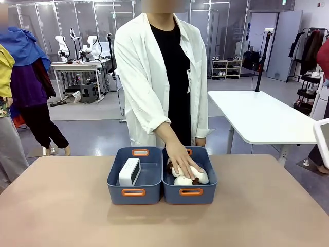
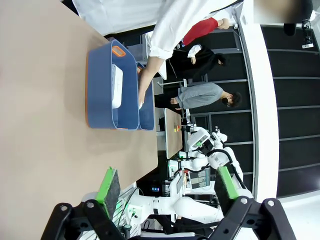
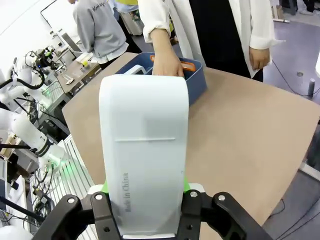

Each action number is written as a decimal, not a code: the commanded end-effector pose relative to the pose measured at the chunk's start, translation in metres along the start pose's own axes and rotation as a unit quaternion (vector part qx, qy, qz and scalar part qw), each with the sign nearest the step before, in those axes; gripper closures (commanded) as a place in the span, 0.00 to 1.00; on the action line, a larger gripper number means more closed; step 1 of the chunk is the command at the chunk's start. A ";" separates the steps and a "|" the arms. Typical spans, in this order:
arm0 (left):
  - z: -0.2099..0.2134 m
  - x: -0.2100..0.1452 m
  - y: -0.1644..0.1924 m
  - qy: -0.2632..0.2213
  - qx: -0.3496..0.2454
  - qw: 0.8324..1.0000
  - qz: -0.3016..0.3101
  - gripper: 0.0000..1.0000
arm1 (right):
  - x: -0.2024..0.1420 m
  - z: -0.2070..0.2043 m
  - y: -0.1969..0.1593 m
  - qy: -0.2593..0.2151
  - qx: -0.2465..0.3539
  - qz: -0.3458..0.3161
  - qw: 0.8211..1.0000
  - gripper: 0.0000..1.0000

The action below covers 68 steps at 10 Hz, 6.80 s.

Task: Sort the digital clocks into the basket.
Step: Pick up the Digital clock from the table and place it into the empty Plastic storage basket.

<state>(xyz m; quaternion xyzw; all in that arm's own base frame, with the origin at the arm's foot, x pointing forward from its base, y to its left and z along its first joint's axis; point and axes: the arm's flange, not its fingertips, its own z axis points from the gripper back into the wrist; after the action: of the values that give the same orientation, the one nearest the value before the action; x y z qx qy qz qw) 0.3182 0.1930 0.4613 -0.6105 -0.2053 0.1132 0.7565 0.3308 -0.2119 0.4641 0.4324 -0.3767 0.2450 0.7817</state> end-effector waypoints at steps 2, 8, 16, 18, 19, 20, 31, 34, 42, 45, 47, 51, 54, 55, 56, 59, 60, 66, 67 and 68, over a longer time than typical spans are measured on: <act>0.004 -0.004 -0.004 0.005 0.000 1.000 0.007 0.03 | -0.002 0.012 0.009 -0.003 -0.008 0.008 1.000 1.00; 0.004 -0.004 -0.004 0.005 0.000 1.000 0.007 0.03 | 0.082 -0.149 0.091 0.089 -0.015 -0.012 0.996 0.50; 0.004 -0.004 -0.004 0.005 0.000 1.000 0.007 0.03 | 0.083 -0.497 0.166 0.175 -0.075 -0.068 0.979 0.50; 0.004 -0.004 -0.004 0.005 0.000 1.000 0.007 0.03 | 0.067 -0.520 0.156 0.171 -0.096 -0.082 0.977 0.50; 0.004 -0.004 -0.004 0.005 0.000 1.000 0.007 0.03 | 0.062 -0.525 0.152 0.169 -0.091 -0.107 0.975 0.50; 0.004 -0.004 -0.004 0.005 0.000 1.000 0.007 0.03 | 0.058 -0.530 0.148 0.166 -0.093 -0.104 0.976 0.50; 0.004 -0.004 -0.004 0.005 0.000 1.000 0.007 0.03 | 0.050 -0.544 0.133 0.172 -0.027 -0.149 0.973 0.00; 0.004 -0.004 -0.004 0.005 0.000 1.000 0.007 0.03 | 0.062 -0.501 0.139 0.132 -0.001 -0.139 0.982 0.00; 0.004 -0.004 -0.004 0.005 0.000 1.000 0.007 0.03 | 0.075 -0.521 0.140 0.147 -0.019 -0.149 0.978 0.00; 0.004 -0.004 -0.004 0.005 0.000 1.000 0.007 0.03 | 0.075 -0.521 0.140 0.147 -0.019 -0.149 0.978 0.00; 0.004 -0.004 -0.004 0.005 0.000 1.000 0.007 0.03 | 0.075 -0.521 0.140 0.147 -0.019 -0.149 0.978 0.00; 0.004 -0.004 -0.004 0.005 0.000 1.000 0.007 0.03 | 0.075 -0.521 0.140 0.147 -0.019 -0.149 0.978 0.00; 0.004 -0.004 -0.004 0.005 0.000 1.000 0.007 0.03 | 0.122 -0.458 0.172 0.186 0.139 -0.370 0.900 0.00; 0.004 -0.004 -0.004 0.005 0.000 1.000 0.007 0.03 | 0.127 -0.420 0.163 0.193 0.189 -0.427 0.863 0.00; 0.004 -0.004 -0.004 0.005 0.000 1.000 0.007 0.03 | 0.122 -0.387 0.148 0.166 0.226 -0.465 0.840 0.00; 0.004 -0.004 -0.004 0.005 0.000 1.000 0.007 0.03 | 0.097 -0.349 0.133 0.137 0.229 -0.455 0.849 0.00; 0.004 -0.004 -0.004 0.005 0.000 1.000 0.007 0.03 | 0.124 -0.349 0.145 0.168 0.272 -0.427 0.846 0.00; 0.004 -0.004 -0.004 0.005 0.000 1.000 0.007 0.03 | 0.124 -0.349 0.145 0.168 0.272 -0.427 0.846 0.00; 0.004 -0.004 -0.004 0.005 0.000 1.000 0.007 0.03 | 0.124 -0.349 0.145 0.168 0.272 -0.427 0.846 0.00; 0.004 -0.004 -0.004 0.005 0.000 1.000 0.007 0.03 | 0.124 -0.349 0.145 0.168 0.272 -0.427 0.846 0.00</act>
<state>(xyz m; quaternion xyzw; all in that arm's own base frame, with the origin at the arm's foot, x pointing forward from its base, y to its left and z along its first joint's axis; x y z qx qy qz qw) 0.3177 0.1935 0.4615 -0.6105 -0.2060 0.1136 0.7563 0.4322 0.1673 0.5135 0.6991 0.0651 0.0492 0.7104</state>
